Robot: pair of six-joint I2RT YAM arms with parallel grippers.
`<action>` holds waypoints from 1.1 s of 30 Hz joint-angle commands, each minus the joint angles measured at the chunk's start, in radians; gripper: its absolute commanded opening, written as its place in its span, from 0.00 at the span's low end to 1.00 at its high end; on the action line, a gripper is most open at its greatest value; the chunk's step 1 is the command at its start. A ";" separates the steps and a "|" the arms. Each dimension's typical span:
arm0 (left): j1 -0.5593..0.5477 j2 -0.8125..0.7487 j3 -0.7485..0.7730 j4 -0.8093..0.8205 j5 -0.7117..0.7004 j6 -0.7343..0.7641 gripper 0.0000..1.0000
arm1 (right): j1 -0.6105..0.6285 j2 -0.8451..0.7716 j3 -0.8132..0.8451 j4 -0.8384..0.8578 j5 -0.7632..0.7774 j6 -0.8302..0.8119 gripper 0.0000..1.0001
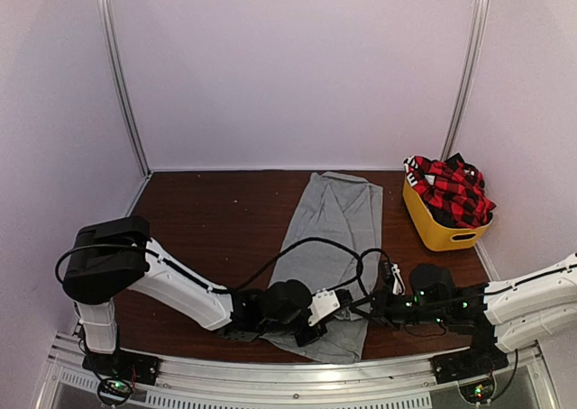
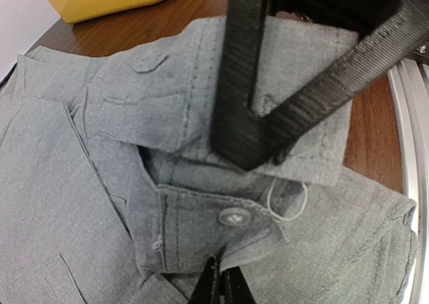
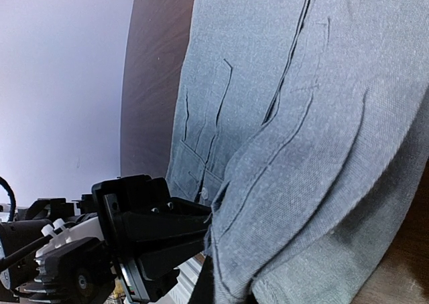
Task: Fold and stack the long sleeve shirts
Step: Adjust the sleeve of the rectangle-folded shirt.
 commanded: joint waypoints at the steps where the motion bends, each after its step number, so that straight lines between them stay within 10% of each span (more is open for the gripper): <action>1: -0.004 -0.010 0.024 0.000 -0.019 0.015 0.00 | 0.006 0.003 -0.006 0.008 0.016 0.012 0.00; 16: -0.005 -0.123 0.059 -0.305 -0.014 0.107 0.00 | 0.006 -0.104 -0.020 -0.175 0.070 -0.006 0.41; 33: -0.021 -0.124 0.130 -0.491 -0.032 0.166 0.00 | 0.006 -0.233 -0.051 -0.339 0.145 -0.005 0.51</action>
